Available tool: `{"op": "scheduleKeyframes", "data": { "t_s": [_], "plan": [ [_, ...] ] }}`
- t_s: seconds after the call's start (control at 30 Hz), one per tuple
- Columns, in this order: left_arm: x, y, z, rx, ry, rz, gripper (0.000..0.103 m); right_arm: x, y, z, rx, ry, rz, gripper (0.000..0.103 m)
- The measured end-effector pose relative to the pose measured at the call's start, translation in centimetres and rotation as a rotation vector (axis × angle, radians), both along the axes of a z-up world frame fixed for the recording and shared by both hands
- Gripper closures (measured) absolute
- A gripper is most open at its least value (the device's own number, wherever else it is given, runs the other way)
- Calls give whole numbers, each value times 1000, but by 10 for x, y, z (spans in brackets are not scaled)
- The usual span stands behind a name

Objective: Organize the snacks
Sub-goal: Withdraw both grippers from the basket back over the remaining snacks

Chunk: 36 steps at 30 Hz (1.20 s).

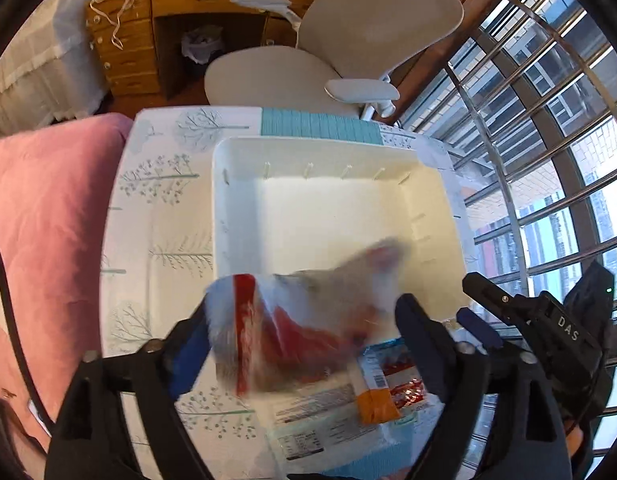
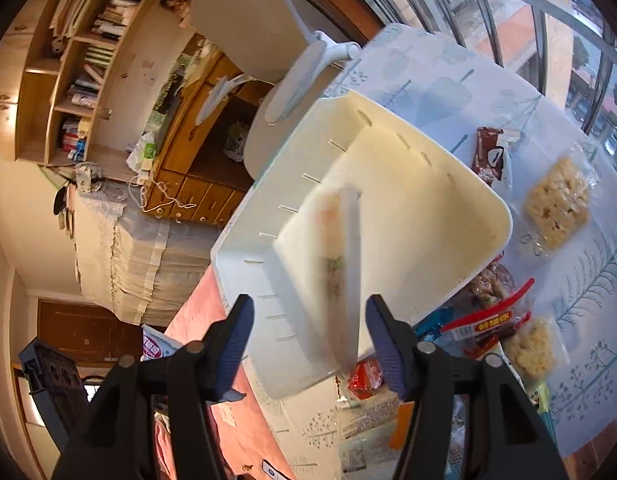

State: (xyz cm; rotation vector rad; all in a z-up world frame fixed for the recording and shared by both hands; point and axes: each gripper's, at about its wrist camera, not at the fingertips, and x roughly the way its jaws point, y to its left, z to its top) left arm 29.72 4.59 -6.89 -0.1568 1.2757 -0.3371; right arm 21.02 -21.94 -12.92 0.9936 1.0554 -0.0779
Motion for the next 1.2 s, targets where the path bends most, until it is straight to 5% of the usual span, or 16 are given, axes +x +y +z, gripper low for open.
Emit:
{"op": "scheduleKeyframes", "data": {
  "t_s": [0.37, 0.47, 0.7, 1.2],
  "plan": [
    [-15, -2, -1, 13, 40, 45, 16, -16, -19, 8, -25, 16, -12, 32],
    [-28, -2, 1, 6, 35, 53, 16, -27, -21, 19, -98, 3, 18, 32],
    [-73, -6, -2, -37, 53, 44, 16, -63, -15, 39, -270, -67, 130, 32],
    [-182, -17, -13, -22, 81, -4, 16, -168, -7, 36, -404, -73, 262, 32]
  ]
}}
